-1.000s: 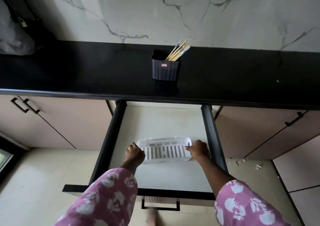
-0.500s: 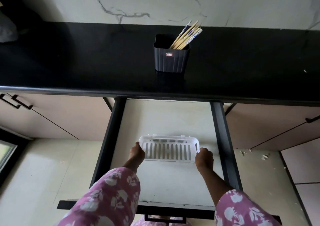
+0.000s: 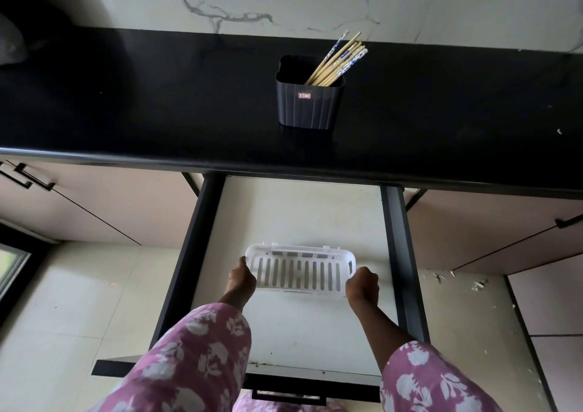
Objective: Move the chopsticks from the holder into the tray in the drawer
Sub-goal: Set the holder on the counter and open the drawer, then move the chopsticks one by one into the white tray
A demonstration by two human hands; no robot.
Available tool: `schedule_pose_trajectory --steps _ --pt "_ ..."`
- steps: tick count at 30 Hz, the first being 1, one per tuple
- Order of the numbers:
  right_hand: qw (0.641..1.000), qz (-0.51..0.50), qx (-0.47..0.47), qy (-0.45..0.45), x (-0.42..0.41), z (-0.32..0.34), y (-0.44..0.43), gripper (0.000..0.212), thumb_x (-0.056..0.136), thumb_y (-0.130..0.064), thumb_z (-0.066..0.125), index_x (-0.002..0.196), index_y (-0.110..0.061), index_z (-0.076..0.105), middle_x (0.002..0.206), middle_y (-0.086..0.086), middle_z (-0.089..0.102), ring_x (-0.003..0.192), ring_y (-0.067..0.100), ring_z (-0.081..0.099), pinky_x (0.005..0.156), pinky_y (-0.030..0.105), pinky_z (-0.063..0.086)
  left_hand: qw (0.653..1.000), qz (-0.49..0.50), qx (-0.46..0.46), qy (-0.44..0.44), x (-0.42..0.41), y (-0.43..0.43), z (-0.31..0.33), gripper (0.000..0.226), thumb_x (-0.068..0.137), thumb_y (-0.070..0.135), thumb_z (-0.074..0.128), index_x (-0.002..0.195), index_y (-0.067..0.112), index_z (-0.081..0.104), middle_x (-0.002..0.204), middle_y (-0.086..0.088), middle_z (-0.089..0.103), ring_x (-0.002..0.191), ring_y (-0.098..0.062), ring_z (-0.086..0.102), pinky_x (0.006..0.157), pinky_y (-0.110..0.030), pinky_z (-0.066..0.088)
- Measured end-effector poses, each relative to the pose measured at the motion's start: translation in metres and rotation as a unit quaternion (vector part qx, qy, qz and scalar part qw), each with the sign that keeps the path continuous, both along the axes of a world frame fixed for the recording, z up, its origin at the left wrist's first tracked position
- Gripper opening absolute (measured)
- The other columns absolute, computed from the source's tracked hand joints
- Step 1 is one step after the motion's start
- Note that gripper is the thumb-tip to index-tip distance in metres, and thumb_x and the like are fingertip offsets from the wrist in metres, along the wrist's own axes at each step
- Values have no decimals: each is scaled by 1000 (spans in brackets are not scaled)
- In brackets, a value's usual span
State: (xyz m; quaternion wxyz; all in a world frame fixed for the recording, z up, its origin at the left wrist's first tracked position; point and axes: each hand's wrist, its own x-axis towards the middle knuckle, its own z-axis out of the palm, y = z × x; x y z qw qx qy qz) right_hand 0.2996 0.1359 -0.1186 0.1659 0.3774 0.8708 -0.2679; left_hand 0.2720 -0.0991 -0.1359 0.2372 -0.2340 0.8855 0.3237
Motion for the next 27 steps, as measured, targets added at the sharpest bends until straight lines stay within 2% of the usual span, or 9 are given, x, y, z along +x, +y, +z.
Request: schedule_pose_trajectory --steps 4,7,10,13,17,21,24,27 --pt "999 33 35 21 0 8 1 22 91 -12 48 104 0 61 111 20 63 101 39 61 78 37 51 998 31 12 46 -3 -1 8 60 89 -3 36 146 13 26 134 -21 48 115 -36 50 87 -39 43" --pt "979 99 129 120 -20 31 8 24 94 -23 47 99 -2 59 99 21 67 89 37 65 67 34 49 987 48 -1 155 -31 -8 30 57 92 8 46 145 12 26 142 -18 40 124 -31 43 95 -40 39" --pt "940 154 189 237 -60 65 16 23 95 -20 48 101 -2 61 92 24 69 82 38 67 61 33 48 966 -12 -39 254 -77 -20 67 55 95 14 44 146 10 25 152 -13 27 139 -28 26 113 -39 25" --pt "914 146 173 336 -105 105 15 22 93 -15 53 104 -1 65 93 29 70 81 44 67 65 40 52 945 -85 -66 308 -119 -23 103 56 96 18 43 148 13 22 156 -8 19 143 -28 15 119 -40 15" --pt "907 164 130 364 -156 144 5 29 96 -21 51 119 -5 60 118 21 65 99 42 63 77 42 52 934 -176 -141 279 -157 -21 126 60 99 34 35 151 17 11 160 -4 4 146 -28 -3 119 -41 2" --pt "915 208 89 334 -200 165 -10 53 95 -29 52 145 -19 34 151 19 33 121 42 51 95 45 47 926 -256 -189 201 -186 -20 123 66 95 55 29 150 33 2 159 7 -8 145 -27 -15 117 -48 -3" --pt "929 195 63 309 -228 175 -17 64 93 -34 54 148 -30 21 155 24 17 128 44 44 98 46 46 936 -280 -175 123 -196 -20 111 71 86 72 28 145 48 -2 157 12 -16 143 -29 -22 111 -58 -9" --pt "936 163 41 309 -251 178 -16 64 93 -29 56 148 -28 24 151 27 25 129 43 43 98 44 45 941 -265 -177 116 -197 -19 99 85 74 82 37 142 54 -3 156 11 -20 141 -31 -26 108 -61 -13"
